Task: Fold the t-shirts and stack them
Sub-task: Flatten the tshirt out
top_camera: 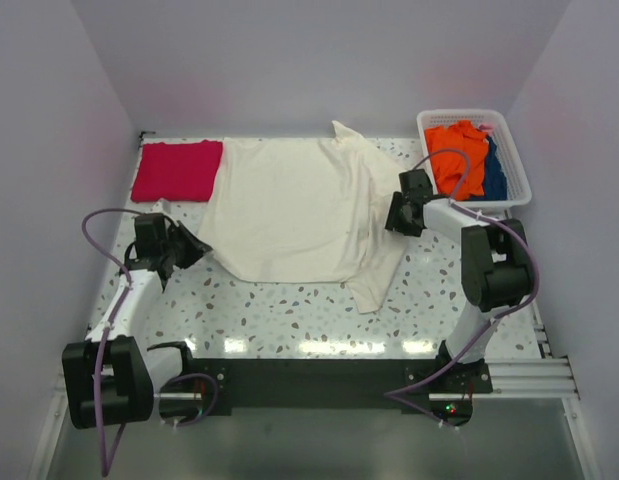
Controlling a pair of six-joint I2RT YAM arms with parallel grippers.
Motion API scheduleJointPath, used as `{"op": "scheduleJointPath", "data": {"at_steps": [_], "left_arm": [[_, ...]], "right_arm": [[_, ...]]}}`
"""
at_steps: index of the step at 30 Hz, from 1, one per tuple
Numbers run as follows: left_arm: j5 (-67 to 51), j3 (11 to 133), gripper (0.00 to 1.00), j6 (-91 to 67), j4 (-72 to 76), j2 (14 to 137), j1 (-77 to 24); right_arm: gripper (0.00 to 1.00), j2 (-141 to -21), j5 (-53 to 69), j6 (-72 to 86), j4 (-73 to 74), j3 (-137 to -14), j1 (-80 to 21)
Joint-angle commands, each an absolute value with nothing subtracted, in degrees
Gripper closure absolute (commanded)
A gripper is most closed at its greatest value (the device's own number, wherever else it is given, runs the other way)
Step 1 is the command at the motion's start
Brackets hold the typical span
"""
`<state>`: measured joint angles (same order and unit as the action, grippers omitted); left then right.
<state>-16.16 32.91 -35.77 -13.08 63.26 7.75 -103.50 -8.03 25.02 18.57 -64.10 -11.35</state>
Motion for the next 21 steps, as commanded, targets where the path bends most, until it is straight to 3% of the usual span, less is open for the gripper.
{"op": "scheduleJointPath", "data": {"at_steps": [1, 6, 9, 13, 16, 21], "left_arm": [[-18.2, 32.6, 1.0, -34.5, -9.8, 63.5, 8.2], [-18.0, 32.6, 1.0, -34.5, -9.8, 63.5, 8.1], [-17.8, 32.5, 1.0, -34.5, -9.9, 63.4, 8.1], [-17.7, 32.7, 1.0, -34.4, -10.3, 63.1, 8.1], [-17.2, 32.7, 1.0, -34.3, -10.7, 62.6, 8.2], [-16.7, 32.9, 1.0, -34.4, -11.2, 62.2, 8.2]], "right_arm": [[0.5, -104.1, -10.3, 22.8, 16.8, -65.2, -11.8], [0.52, -106.3, -9.5, 22.3, 15.4, -65.3, -11.7], [0.6, -105.8, -9.1, 22.8, 14.9, -63.5, -11.7], [0.9, -101.8, -9.1, 25.0, 16.1, -60.6, -11.7], [1.0, -96.9, -7.8, 28.6, 17.3, -56.4, -11.8], [1.0, -86.4, -7.3, 31.8, 19.3, -46.5, -11.8]]}}
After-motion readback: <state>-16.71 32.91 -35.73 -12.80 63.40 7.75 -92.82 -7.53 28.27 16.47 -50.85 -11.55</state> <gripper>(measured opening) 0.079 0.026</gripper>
